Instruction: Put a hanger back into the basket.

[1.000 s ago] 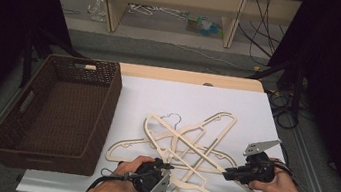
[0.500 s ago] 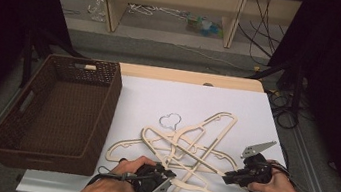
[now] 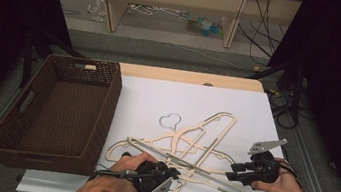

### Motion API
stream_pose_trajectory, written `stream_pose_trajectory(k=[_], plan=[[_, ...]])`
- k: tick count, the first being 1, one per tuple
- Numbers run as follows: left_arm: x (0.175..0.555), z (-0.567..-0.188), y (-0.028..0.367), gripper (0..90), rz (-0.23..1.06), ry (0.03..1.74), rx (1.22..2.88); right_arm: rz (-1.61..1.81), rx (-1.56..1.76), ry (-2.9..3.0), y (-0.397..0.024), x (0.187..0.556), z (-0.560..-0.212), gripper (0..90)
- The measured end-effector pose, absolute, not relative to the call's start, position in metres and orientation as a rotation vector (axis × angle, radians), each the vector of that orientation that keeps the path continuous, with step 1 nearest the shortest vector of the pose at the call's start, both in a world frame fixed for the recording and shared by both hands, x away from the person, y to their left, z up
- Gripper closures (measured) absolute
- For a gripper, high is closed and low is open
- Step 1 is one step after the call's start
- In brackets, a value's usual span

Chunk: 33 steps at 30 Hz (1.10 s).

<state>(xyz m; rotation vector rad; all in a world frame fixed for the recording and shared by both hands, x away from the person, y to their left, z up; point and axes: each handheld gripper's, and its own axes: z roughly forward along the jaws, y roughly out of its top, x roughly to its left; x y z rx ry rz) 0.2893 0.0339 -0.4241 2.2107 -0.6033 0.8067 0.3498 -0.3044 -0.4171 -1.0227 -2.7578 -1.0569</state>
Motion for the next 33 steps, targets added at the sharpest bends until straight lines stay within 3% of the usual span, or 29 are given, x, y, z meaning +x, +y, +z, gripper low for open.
stream_pose_trajectory(k=[12,25,33], plan=[[0.287,-0.384,0.05,85.8,0.797,-0.469,2.192,-1.473,-1.373,-2.648,-0.337,0.349,-0.38,30.1],[0.27,-0.344,0.065,85.8,0.697,-0.392,2.163,-1.552,-1.503,-2.637,-0.354,0.356,-0.397,25.6],[0.27,-0.322,0.074,85.8,0.582,-0.158,2.07,-1.431,-1.585,-2.679,-0.354,0.356,-0.412,24.9]])
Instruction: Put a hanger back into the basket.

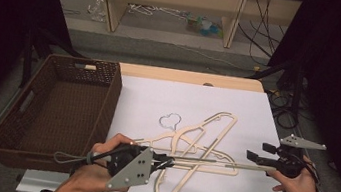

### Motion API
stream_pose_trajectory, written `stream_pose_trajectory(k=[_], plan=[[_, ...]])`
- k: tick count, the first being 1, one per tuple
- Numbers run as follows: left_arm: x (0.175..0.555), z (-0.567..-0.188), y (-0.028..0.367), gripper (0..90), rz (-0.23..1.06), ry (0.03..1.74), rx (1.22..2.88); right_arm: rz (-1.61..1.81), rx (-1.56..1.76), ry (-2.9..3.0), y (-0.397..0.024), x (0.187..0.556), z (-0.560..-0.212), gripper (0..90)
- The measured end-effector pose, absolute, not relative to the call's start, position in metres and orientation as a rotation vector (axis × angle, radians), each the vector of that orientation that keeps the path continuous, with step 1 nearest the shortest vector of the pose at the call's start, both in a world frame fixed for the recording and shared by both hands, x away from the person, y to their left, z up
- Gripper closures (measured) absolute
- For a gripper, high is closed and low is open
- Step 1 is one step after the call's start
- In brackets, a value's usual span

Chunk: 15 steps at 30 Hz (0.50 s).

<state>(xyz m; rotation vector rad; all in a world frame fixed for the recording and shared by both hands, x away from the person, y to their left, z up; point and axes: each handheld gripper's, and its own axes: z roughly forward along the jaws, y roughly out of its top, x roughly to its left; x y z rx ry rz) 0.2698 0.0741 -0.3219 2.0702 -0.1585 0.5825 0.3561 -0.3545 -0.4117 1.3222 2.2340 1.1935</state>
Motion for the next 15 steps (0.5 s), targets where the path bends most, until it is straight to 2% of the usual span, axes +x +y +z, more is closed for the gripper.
stream_pose_trajectory(k=[12,15], plan=[[0.288,-0.299,0.109,85.8,0.407,0.173,1.987,1.152,1.295,2.298,-0.342,0.344,-0.429,24.0],[0.293,-0.293,0.12,85.8,0.342,0.253,1.916,1.165,1.27,2.301,-0.336,0.342,-0.429,24.0]])
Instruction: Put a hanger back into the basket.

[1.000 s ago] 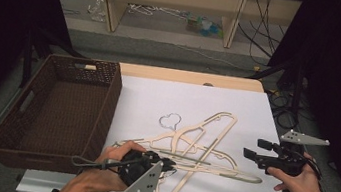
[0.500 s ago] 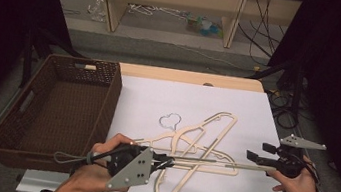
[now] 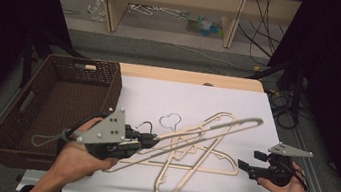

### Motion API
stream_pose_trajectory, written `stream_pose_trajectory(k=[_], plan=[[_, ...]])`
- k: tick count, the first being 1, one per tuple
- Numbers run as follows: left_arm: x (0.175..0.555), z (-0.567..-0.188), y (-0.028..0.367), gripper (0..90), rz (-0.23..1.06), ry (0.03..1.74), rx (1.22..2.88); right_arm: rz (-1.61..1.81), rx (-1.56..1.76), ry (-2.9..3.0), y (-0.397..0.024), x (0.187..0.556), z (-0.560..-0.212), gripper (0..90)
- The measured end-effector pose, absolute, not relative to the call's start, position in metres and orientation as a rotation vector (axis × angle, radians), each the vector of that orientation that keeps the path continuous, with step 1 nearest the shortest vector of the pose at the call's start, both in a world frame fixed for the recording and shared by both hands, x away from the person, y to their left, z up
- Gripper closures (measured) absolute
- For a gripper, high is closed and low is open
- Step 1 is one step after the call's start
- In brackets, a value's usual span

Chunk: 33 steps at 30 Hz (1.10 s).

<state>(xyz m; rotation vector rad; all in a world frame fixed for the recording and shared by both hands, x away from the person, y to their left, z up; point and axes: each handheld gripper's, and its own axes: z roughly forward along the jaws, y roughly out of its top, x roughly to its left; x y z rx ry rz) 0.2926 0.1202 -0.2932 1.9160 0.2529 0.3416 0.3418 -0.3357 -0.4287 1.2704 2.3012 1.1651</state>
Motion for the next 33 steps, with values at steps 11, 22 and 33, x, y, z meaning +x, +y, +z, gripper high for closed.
stream_pose_trajectory(k=[11,22,33], plan=[[0.31,-0.248,0.17,85.9,0.247,0.463,1.745,1.127,1.196,2.406,-0.303,0.323,-0.436,21.4],[0.325,-0.201,0.222,85.9,0.327,0.575,1.709,1.076,1.138,2.496,-0.29,0.315,-0.444,19.4],[0.359,-0.226,0.289,85.9,0.492,0.719,1.75,1.074,1.11,2.513,-0.289,0.315,-0.446,19.7]])
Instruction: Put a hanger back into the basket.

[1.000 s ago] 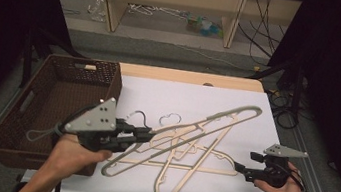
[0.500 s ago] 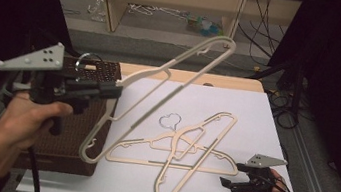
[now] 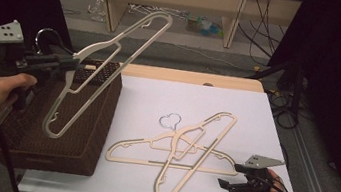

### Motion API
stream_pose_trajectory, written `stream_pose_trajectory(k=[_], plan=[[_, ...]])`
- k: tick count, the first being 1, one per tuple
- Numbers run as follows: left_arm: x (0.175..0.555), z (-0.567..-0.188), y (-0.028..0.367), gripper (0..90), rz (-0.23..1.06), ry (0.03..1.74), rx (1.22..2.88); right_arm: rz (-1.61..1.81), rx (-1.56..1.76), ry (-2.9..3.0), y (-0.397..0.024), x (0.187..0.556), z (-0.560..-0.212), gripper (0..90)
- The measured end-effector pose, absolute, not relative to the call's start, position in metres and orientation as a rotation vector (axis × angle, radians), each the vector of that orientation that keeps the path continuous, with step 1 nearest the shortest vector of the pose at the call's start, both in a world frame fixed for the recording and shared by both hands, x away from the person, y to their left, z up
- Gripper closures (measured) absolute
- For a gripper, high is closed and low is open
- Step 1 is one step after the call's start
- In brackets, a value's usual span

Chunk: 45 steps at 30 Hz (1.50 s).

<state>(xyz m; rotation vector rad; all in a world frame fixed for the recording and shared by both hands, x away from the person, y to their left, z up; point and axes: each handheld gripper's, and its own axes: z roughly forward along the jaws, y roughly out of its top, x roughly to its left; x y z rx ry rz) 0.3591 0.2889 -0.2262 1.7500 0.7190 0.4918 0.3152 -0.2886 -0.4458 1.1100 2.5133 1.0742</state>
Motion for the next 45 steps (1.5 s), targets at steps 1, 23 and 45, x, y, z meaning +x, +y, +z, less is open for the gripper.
stream_pose_trajectory(k=[1,23,45], plan=[[0.362,-0.231,0.293,85.9,0.498,0.731,1.754,1.073,1.113,2.517,-0.288,0.315,-0.446,19.7],[0.39,-0.315,0.366,85.9,0.548,0.918,1.837,1.08,1.087,2.523,-0.288,0.316,-0.446,19.9],[0.404,-0.372,0.39,85.6,0.509,1.055,1.949,1.088,1.086,2.517,-0.287,0.316,-0.447,20.3]])
